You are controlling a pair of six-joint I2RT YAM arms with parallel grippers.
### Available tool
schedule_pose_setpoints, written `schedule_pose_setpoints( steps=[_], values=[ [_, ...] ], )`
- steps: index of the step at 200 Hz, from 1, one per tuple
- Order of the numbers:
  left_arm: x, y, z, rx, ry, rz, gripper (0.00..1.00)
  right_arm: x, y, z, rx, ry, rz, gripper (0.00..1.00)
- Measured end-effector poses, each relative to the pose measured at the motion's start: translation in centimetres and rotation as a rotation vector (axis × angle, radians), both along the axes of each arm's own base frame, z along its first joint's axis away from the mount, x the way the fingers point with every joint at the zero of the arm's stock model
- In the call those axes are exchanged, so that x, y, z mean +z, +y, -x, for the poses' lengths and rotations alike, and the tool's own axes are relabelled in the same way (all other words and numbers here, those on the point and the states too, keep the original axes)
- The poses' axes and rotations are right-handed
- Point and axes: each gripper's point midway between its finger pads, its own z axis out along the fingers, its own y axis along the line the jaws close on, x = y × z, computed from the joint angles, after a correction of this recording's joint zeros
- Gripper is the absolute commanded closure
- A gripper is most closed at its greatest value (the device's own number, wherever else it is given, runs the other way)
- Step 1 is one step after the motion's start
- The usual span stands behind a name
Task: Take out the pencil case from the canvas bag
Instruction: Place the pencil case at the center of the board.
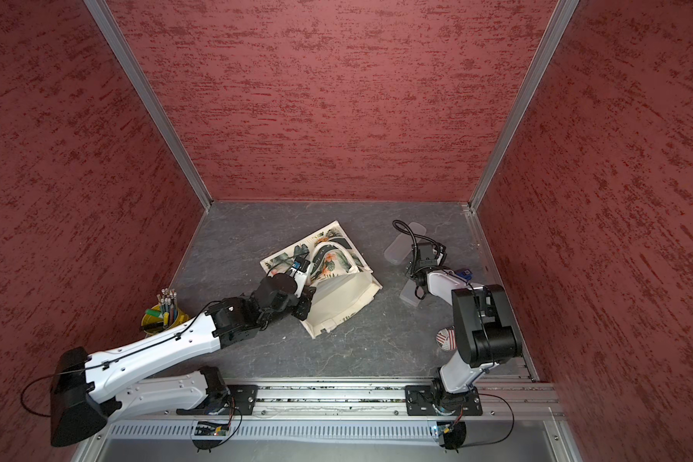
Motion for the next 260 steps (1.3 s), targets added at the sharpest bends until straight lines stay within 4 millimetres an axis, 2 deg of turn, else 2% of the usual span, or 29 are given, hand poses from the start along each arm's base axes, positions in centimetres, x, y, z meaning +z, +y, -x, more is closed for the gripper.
schedule_pose_setpoints(
  steps=[57,75,106,157,200,236,260],
  values=[
    [0.0,-0.1,0.1,0.002,-0.002,-0.001,1.00,0.3,0.5,-0.4,0.017,-0.021,-0.034,0.03],
    [0.0,-0.1,0.1,0.003,-0.003,-0.002,1.00,1.7,0.9,-0.7,0.028,-0.060,-0.055,0.02],
    [0.0,-0.1,0.1,0.003,-0.003,-0.002,1.00,5.3,1.5,-1.0,0.047,-0.166,-0.096,0.01],
    [0.0,-0.1,0.1,0.003,-0.003,-0.002,1.00,7.2,2.7,1.5,0.075,-0.239,-0.192,0.01],
    [0.1,0.0,0.2,0.004,-0.002,-0.006,1.00,10.2,5.3,4.0,0.138,-0.350,-0.296,0.01],
    [0.9,0.1,0.0,0.014,-0.006,-0.006,1.00,13.8,9.0,5.6,0.244,-0.448,-0.360,0.01],
    [0.8,0.1,0.2,0.017,0.005,-0.006,1.00,15.1,11.5,6.8,0.312,-0.475,-0.397,0.01]
  ],
)
